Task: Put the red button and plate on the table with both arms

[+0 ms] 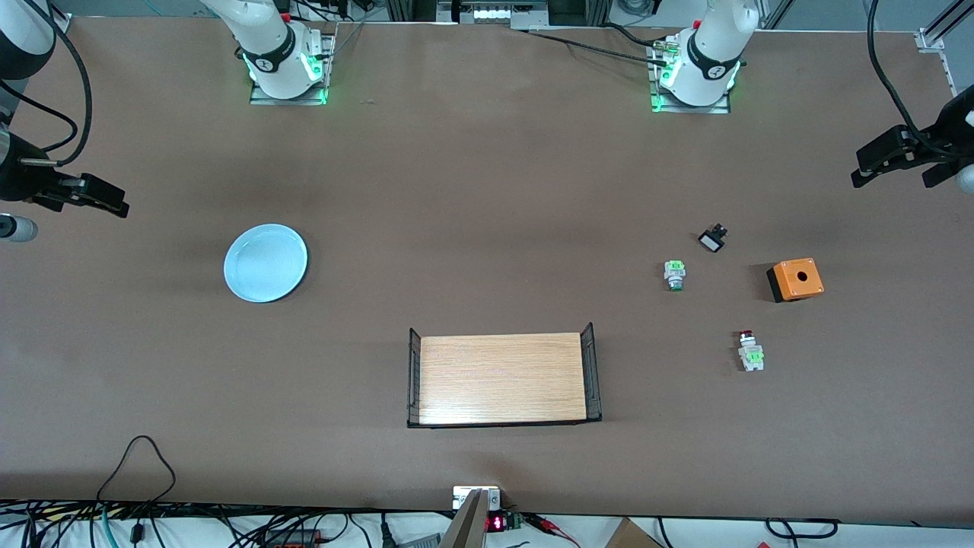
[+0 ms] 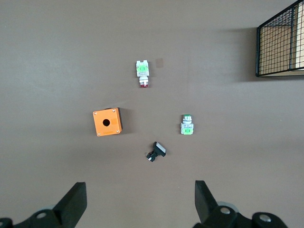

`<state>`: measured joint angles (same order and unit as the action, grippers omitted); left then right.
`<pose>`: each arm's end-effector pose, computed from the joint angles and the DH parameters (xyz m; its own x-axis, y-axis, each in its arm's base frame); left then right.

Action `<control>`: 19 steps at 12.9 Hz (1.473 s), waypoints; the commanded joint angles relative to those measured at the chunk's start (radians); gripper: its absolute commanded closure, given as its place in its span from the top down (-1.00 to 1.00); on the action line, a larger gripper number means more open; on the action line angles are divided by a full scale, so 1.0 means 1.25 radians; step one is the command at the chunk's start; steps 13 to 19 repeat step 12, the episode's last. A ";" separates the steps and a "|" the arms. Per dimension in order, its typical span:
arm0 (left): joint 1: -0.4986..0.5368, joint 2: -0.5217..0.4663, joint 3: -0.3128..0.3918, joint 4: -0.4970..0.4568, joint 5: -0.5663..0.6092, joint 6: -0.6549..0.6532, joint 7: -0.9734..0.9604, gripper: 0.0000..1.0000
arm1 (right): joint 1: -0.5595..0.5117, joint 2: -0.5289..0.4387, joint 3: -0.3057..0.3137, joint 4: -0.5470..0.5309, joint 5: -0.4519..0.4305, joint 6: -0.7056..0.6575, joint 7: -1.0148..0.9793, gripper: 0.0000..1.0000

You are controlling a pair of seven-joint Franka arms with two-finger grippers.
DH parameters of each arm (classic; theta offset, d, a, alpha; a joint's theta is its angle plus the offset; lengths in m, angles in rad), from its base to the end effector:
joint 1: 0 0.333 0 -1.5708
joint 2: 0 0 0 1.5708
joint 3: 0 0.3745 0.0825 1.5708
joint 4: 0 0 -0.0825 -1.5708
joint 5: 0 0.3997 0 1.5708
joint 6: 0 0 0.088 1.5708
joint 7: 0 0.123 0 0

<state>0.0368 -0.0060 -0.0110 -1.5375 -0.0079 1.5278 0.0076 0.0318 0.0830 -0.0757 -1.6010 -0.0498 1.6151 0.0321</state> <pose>0.5638 0.0135 0.6828 0.9998 0.0179 -0.0036 0.0179 -0.9998 0.0078 0.5982 -0.0303 0.6077 0.9950 -0.0738 -0.0669 -0.0699 -0.9959 0.0579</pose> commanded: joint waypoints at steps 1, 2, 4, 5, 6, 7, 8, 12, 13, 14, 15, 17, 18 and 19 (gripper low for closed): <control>-0.006 0.011 0.001 0.026 0.020 -0.013 0.009 1.00 | -0.003 -0.020 -0.003 -0.010 -0.003 -0.043 -0.027 1.00; -0.006 0.011 0.001 0.026 0.020 -0.013 0.009 1.00 | -0.001 -0.020 -0.001 -0.003 -0.004 -0.048 -0.028 1.00; -0.006 0.011 0.001 0.026 0.020 -0.013 0.009 1.00 | -0.001 -0.020 -0.002 0.008 -0.003 -0.042 -0.021 1.00; -0.006 0.011 0.001 0.026 0.020 -0.013 0.009 1.00 | -0.001 -0.017 -0.003 0.019 0.001 -0.039 -0.018 1.00; -0.006 0.011 0.001 0.026 0.020 -0.013 0.009 1.00 | -0.002 -0.016 -0.003 0.025 0.019 -0.039 -0.018 1.00; -0.006 0.011 0.000 0.026 0.019 -0.013 0.009 1.00 | -0.003 -0.017 -0.003 0.023 0.026 -0.040 -0.022 1.00; -0.006 0.011 0.000 0.026 0.019 -0.013 0.009 1.00 | -0.002 -0.017 -0.003 0.023 0.026 -0.040 -0.023 1.00; -0.006 0.011 0.000 0.026 0.019 -0.013 0.007 1.00 | -0.002 -0.019 -0.002 0.023 0.024 -0.048 -0.031 1.00; -0.006 0.011 0.000 0.026 0.019 -0.013 0.007 1.00 | -0.002 -0.019 -0.002 0.023 0.024 -0.048 -0.031 1.00; -0.006 0.011 0.000 0.026 0.019 -0.013 0.007 1.00 | -0.002 -0.019 -0.002 0.023 0.024 -0.048 -0.031 1.00; -0.006 0.011 0.000 0.026 0.019 -0.013 0.007 1.00 | -0.002 -0.019 -0.002 0.023 0.024 -0.048 -0.031 1.00; -0.006 0.011 0.000 0.026 0.019 -0.013 0.007 1.00 | -0.002 -0.019 -0.002 0.023 0.024 -0.048 -0.031 1.00; -0.006 0.011 0.000 0.026 0.019 -0.013 0.007 1.00 | -0.002 -0.019 -0.002 0.023 0.024 -0.048 -0.031 1.00; -0.006 0.011 0.000 0.026 0.019 -0.013 0.007 1.00 | -0.002 -0.019 -0.002 0.023 0.024 -0.048 -0.031 1.00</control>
